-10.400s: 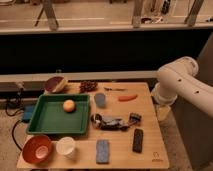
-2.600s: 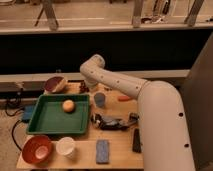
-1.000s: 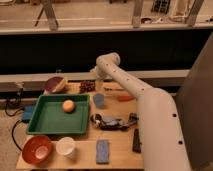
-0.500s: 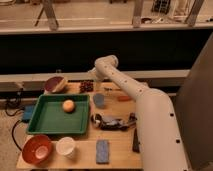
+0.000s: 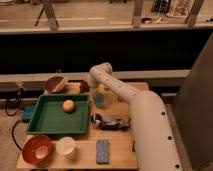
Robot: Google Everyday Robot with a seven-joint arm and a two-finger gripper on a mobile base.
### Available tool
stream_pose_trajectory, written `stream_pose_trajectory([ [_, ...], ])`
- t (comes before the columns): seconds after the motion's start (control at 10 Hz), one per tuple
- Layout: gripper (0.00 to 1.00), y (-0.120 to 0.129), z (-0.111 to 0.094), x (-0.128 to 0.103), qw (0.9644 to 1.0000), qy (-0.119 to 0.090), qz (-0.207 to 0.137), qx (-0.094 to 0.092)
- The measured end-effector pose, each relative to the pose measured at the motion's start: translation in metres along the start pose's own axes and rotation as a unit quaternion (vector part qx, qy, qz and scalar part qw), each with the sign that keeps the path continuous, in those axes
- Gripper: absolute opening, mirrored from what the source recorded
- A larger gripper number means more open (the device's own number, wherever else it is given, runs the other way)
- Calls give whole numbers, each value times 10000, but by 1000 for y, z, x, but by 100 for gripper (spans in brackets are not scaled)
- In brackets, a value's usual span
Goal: Place grapes in metal cup
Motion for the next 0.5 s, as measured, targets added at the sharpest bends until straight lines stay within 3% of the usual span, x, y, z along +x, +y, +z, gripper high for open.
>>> stream_pose_trajectory([
  [0.2,49,1,10,-9,9997,-184,-131,-88],
  [0.4,26,-1,6,-7,9973,-712,113,-147],
  [0.5,19,-2,5,-7,9967,-783,124,-183],
])
